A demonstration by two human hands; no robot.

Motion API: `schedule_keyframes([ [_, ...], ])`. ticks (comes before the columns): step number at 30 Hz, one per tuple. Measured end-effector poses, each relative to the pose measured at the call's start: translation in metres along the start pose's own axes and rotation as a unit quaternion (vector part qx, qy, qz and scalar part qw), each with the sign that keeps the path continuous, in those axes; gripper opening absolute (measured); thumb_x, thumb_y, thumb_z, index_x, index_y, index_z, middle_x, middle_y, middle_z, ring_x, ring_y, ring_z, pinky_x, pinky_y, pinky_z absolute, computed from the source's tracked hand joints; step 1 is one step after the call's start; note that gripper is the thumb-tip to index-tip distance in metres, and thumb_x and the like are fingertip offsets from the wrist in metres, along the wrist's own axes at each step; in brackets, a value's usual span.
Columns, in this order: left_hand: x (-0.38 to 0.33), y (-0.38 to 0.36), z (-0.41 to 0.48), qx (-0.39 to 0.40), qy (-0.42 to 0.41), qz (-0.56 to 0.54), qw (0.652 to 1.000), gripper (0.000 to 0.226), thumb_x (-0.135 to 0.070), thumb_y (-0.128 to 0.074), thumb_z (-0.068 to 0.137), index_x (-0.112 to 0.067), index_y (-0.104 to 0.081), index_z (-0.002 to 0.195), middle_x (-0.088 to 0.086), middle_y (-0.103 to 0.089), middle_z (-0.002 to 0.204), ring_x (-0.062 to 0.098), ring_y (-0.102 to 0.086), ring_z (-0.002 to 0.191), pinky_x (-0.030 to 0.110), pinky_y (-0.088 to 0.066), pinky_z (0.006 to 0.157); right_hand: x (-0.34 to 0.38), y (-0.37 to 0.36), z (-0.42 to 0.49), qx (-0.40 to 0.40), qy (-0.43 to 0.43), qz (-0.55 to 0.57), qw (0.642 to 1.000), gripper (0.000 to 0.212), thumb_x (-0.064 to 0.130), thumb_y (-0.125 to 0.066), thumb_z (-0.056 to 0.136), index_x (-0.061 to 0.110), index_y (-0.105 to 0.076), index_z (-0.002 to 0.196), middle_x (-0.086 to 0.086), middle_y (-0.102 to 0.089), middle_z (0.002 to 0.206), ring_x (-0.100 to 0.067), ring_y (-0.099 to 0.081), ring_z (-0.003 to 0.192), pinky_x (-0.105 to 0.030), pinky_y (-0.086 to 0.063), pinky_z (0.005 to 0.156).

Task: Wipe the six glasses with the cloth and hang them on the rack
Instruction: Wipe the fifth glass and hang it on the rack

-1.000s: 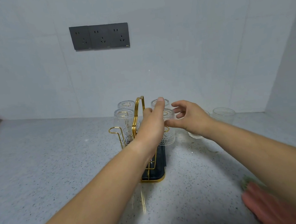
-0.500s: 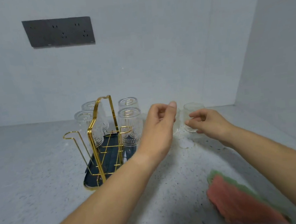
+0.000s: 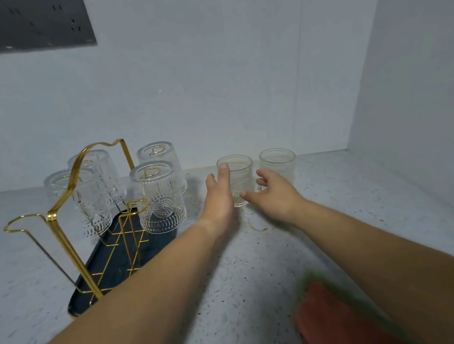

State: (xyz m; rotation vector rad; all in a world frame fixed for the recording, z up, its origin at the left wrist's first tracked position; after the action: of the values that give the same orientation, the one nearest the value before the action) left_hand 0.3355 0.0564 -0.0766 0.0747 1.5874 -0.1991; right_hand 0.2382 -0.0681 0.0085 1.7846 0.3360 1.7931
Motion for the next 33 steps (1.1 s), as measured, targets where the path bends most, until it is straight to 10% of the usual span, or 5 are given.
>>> schedule_keyframes([
  [6,-0.036,-0.007,-0.014,0.000,-0.041,0.009,0.999,0.122,-0.103,-0.044,0.064,-0.022,-0.043,0.154,0.003,-0.057,0.152,0.022,-0.053,0.141,0.050,-0.033,0.123,0.000,-0.015,0.013,-0.035,0.014,-0.011,0.999,0.070,0.033,-0.076,0.088,0.008,-0.045,0.145,-0.010,-0.060,0.140,-0.028,-0.057,0.133,-0.039,-0.044,0.110],
  [11,-0.075,-0.015,-0.057,0.002,-0.074,0.036,0.997,0.077,-0.072,-0.038,0.095,-0.016,-0.051,0.146,-0.007,-0.058,0.139,0.012,-0.051,0.133,0.035,-0.033,0.119,0.000,-0.016,0.014,-0.068,0.030,0.004,0.997,0.064,0.048,-0.077,0.078,0.022,-0.058,0.132,0.000,-0.072,0.126,-0.018,-0.065,0.122,-0.042,-0.051,0.105],
  [19,-0.086,-0.004,-0.106,-0.024,-0.149,0.111,0.982,0.068,-0.067,-0.030,0.099,-0.028,-0.038,0.154,-0.002,-0.038,0.159,0.013,-0.033,0.149,0.045,-0.025,0.127,0.025,0.011,-0.036,-0.050,0.090,0.125,0.987,0.037,0.033,-0.079,0.087,0.037,-0.065,0.122,0.008,-0.078,0.106,-0.002,-0.075,0.090,-0.028,-0.058,0.087],
  [26,-0.101,0.004,-0.188,0.117,-0.172,-0.001,0.978,0.040,-0.040,-0.052,0.102,-0.030,-0.035,0.136,0.001,-0.077,0.121,0.010,-0.072,0.114,0.017,-0.054,0.091,0.044,0.033,-0.126,0.026,0.103,0.186,0.977,0.034,0.023,-0.071,0.093,0.029,-0.065,0.125,0.006,-0.079,0.103,-0.007,-0.077,0.086,-0.014,-0.055,0.068],
  [33,-0.092,0.015,-0.249,0.167,-0.110,-0.100,0.975,0.048,-0.041,-0.057,0.094,-0.027,-0.037,0.136,-0.001,-0.077,0.124,0.015,-0.073,0.115,0.022,-0.057,0.088,0.054,0.026,-0.186,0.073,0.102,0.177,0.976,0.026,0.026,-0.073,0.094,0.039,-0.072,0.116,-0.015,-0.076,0.101,-0.030,-0.071,0.087,-0.046,-0.058,0.083],
])
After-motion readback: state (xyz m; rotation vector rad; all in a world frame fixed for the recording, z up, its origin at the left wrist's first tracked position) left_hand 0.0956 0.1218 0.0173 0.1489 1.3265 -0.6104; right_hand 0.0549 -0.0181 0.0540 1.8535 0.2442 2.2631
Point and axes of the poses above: each hand's wrist, its own z-axis towards the middle knuckle, its own y-axis out of the back of the hand, x = y × z, the point moved 5 cm from there along z, towards the middle knuckle
